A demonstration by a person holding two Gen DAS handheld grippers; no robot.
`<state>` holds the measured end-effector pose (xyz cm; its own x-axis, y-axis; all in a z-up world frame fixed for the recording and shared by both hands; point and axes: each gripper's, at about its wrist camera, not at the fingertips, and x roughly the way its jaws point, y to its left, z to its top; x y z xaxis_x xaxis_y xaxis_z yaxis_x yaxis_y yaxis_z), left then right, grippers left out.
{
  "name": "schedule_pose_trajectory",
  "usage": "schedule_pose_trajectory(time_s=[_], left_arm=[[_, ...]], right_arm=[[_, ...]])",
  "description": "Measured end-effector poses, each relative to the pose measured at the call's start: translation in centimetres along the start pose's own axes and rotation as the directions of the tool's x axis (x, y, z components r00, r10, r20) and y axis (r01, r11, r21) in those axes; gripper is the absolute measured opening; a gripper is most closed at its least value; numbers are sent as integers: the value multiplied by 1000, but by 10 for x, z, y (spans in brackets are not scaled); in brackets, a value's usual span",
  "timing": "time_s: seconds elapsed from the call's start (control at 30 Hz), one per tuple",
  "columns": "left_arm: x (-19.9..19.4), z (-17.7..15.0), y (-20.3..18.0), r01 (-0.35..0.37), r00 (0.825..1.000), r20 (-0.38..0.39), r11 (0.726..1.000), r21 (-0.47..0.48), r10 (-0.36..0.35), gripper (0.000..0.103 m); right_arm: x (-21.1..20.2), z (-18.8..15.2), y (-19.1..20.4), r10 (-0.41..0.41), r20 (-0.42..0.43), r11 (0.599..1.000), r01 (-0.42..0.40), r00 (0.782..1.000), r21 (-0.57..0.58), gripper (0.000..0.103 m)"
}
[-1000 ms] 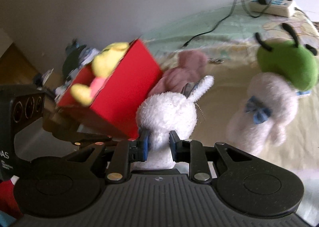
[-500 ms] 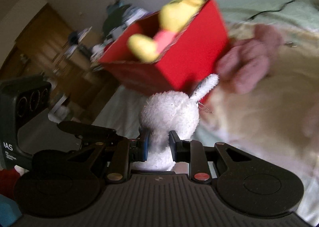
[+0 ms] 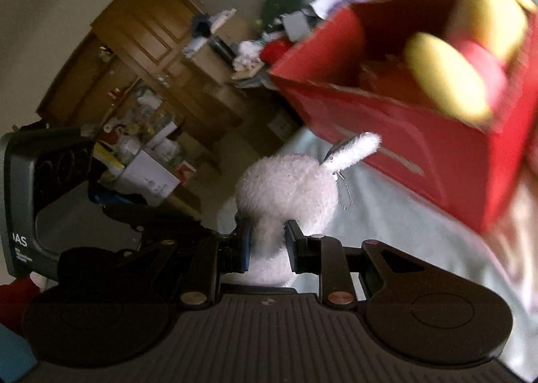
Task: Organize objects
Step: 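Lift the white bunny with the right gripper and carry it to the box, then lower the white bunny into the red box beside the tiger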
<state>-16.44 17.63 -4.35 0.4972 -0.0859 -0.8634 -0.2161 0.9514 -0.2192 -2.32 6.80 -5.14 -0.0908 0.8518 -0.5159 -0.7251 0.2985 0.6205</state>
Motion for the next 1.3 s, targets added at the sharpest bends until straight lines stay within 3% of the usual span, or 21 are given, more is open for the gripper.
schedule_pose_trajectory(time_s=[0.3,0.57,0.8,0.87,0.9,1.17,1.3], left_arm=[[-47,23,55,-3,991,132,1000,11,2,56],[-74,55,91,43,964,257,996,80,-62,56],[-62,95,90,112,942,288,972,207,-170,56],[-54,109,87,137,938,282,962,238,-203,56],[-49,116,85,153,935,277,956,251,-222,56],[-7,155,68,250,921,214,916,313,-324,56],[12,165,63,275,922,180,907,318,-342,56]], right_arm=[[34,36,40,33,90,998,-27,995,-61,24],[36,56,55,5,244,998,9,970,-57,23],[31,74,52,-142,361,989,149,922,10,22],[26,81,48,-222,395,974,219,892,52,22],[26,81,48,-222,395,974,219,892,52,22],[16,92,26,-409,424,912,383,808,150,21],[18,94,13,-452,414,891,416,790,180,21]])
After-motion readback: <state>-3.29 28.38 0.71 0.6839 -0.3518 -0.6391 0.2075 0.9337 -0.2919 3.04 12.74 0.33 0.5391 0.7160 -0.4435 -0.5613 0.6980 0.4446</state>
